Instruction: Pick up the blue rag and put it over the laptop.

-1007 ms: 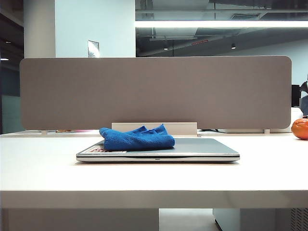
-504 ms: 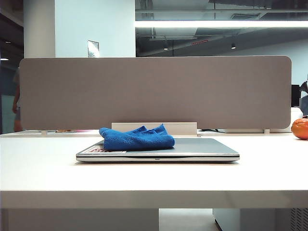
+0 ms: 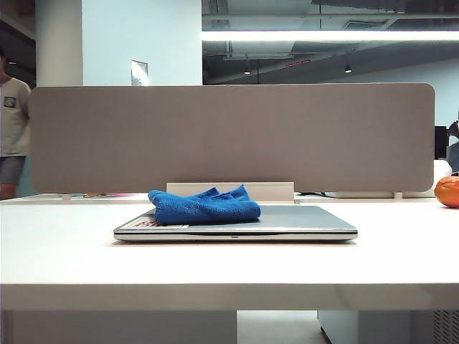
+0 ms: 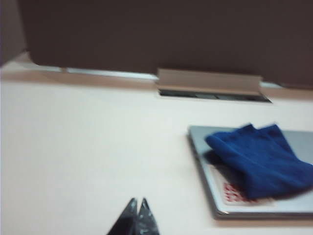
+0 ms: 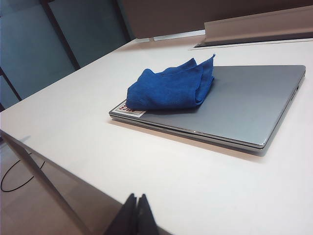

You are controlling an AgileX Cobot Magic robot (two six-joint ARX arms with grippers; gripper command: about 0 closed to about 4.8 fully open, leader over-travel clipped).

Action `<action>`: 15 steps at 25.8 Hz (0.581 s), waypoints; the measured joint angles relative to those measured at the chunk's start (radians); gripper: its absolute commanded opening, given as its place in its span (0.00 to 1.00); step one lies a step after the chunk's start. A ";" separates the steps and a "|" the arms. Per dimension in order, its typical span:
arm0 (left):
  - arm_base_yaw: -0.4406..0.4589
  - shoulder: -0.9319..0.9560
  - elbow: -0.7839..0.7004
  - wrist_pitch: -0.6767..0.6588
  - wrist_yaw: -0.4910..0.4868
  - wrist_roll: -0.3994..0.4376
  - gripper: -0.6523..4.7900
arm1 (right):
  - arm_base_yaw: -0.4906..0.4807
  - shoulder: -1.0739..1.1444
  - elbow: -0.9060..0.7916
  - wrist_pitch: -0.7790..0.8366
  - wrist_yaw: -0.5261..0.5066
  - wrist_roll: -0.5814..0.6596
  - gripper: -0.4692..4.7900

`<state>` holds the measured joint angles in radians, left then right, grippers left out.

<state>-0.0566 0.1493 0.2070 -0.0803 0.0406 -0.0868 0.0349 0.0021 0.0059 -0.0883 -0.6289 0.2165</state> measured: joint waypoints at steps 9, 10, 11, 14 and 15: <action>0.126 -0.112 -0.090 0.037 0.028 0.001 0.11 | 0.000 0.000 0.000 0.000 0.000 0.000 0.08; 0.126 -0.146 -0.130 0.078 0.028 0.000 0.11 | 0.000 0.000 0.000 0.000 0.000 0.000 0.08; 0.126 -0.150 -0.162 0.125 0.029 -0.002 0.11 | 0.000 0.000 0.000 0.000 0.000 0.000 0.08; 0.126 -0.145 -0.188 0.159 0.036 -0.019 0.11 | 0.000 0.000 0.000 0.000 0.000 0.000 0.08; 0.126 -0.145 -0.190 0.167 0.039 -0.021 0.11 | 0.000 0.000 0.000 0.000 0.000 0.000 0.08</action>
<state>0.0692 0.0044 0.0170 0.0872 0.0792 -0.1074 0.0349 0.0021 0.0059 -0.0887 -0.6289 0.2161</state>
